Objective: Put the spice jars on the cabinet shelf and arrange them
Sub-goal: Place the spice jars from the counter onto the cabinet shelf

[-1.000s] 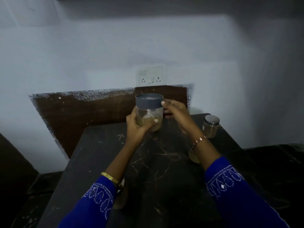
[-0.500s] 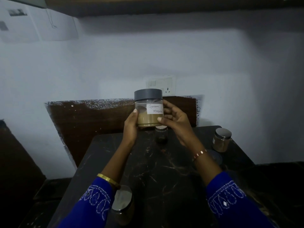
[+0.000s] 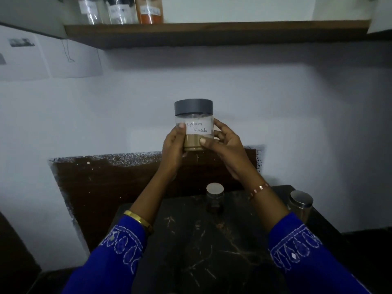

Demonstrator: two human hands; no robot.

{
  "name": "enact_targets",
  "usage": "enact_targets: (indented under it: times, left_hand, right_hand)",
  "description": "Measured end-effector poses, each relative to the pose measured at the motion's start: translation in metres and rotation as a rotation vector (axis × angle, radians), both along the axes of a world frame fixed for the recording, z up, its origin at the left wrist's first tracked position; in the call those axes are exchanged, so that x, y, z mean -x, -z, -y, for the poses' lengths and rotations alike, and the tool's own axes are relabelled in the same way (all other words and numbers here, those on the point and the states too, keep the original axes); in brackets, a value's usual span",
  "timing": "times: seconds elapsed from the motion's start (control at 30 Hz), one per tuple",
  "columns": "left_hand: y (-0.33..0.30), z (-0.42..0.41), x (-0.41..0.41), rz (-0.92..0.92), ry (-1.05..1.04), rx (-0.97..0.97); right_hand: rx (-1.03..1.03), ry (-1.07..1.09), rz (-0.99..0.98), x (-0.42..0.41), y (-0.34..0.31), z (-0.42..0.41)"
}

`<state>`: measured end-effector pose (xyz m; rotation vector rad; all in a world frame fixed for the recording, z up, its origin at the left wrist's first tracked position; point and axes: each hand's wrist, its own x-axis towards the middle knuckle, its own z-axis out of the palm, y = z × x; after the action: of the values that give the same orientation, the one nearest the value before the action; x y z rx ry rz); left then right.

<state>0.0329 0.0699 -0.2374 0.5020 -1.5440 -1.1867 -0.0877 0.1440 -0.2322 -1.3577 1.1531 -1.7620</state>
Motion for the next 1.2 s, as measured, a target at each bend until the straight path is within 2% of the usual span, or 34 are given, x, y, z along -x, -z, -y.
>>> enact_targets:
  times: [0.2,0.43,0.6,0.73,0.83,0.97,1.1,1.2]
  left_hand:
    - [-0.093,0.035,0.008,0.100,-0.141,0.313]
    - [-0.212,0.077,0.024,0.165,-0.215,0.492]
    - [-0.273,0.119,0.041,0.212,-0.385,0.579]
    - [-0.295,0.154,0.053,0.195,-0.464,0.605]
    - [-0.296,0.178,0.058,0.273,-0.513,0.586]
    - [-0.300,0.196,0.058,0.252,-0.421,0.432]
    - [-0.301,0.204,0.063,0.438,-0.563,0.477]
    - [-0.303,0.206,0.066,0.510,-0.677,0.462]
  right_hand:
    - [0.125,0.097,-0.108,0.012,-0.079,0.043]
    - [0.287,0.113,-0.169,0.037,-0.189,0.090]
    - [0.327,0.221,-0.331,0.054,-0.252,0.138]
    - [0.330,0.262,-0.432,0.062,-0.279,0.173]
    - [0.268,0.287,-0.552,0.068,-0.287,0.189]
    - [0.162,0.333,-0.714,0.073,-0.298,0.202]
    - [0.063,0.435,-0.816,0.072,-0.304,0.218]
    - [0.039,0.506,-0.865,0.067,-0.308,0.231]
